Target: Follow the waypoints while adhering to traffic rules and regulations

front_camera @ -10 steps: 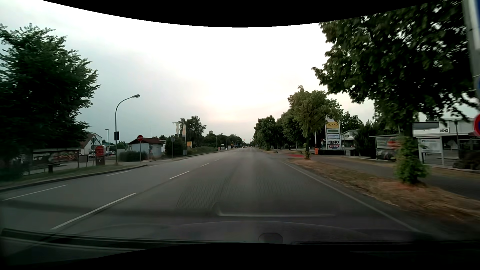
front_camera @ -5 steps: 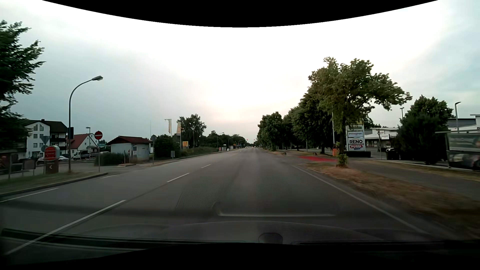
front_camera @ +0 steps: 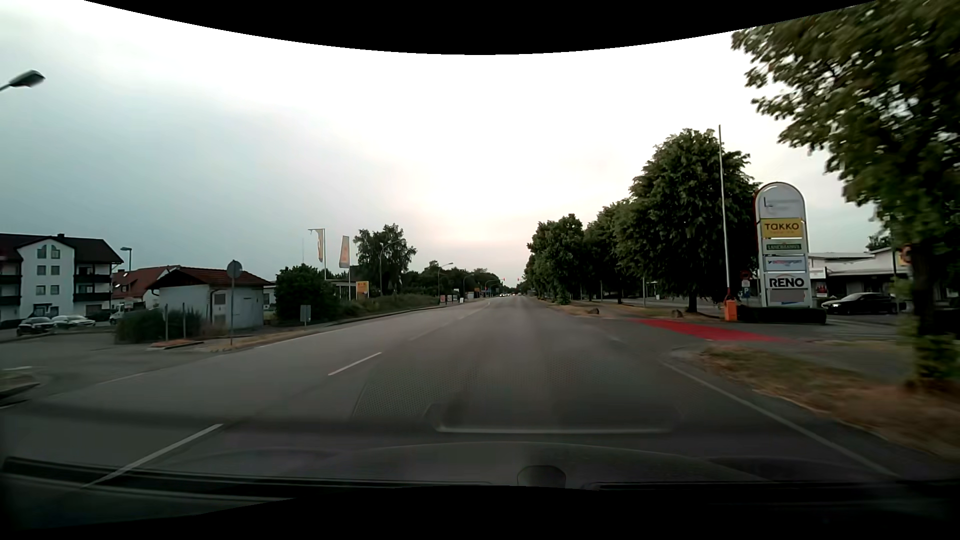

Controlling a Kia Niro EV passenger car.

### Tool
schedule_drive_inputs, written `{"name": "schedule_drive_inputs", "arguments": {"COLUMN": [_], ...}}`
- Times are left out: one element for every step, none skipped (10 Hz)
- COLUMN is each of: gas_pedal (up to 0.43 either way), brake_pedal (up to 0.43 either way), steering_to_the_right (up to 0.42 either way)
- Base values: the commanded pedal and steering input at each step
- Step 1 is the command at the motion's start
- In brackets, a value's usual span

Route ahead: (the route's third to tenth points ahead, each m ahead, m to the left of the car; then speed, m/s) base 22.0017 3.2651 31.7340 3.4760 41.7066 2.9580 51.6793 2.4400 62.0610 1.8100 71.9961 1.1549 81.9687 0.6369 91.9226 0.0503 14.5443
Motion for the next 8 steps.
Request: {"name": "schedule_drive_inputs", "arguments": {"gas_pedal": [0.138,0.118,0.067,0.000,0.000,0.000,0.000,0.000], "brake_pedal": [0.006,0.006,0.006,0.006,0.006,0.006,0.006,0.006], "steering_to_the_right": [-0.017,-0.016,-0.015,-0.013,-0.012,-0.012,-0.010,-0.007]}}
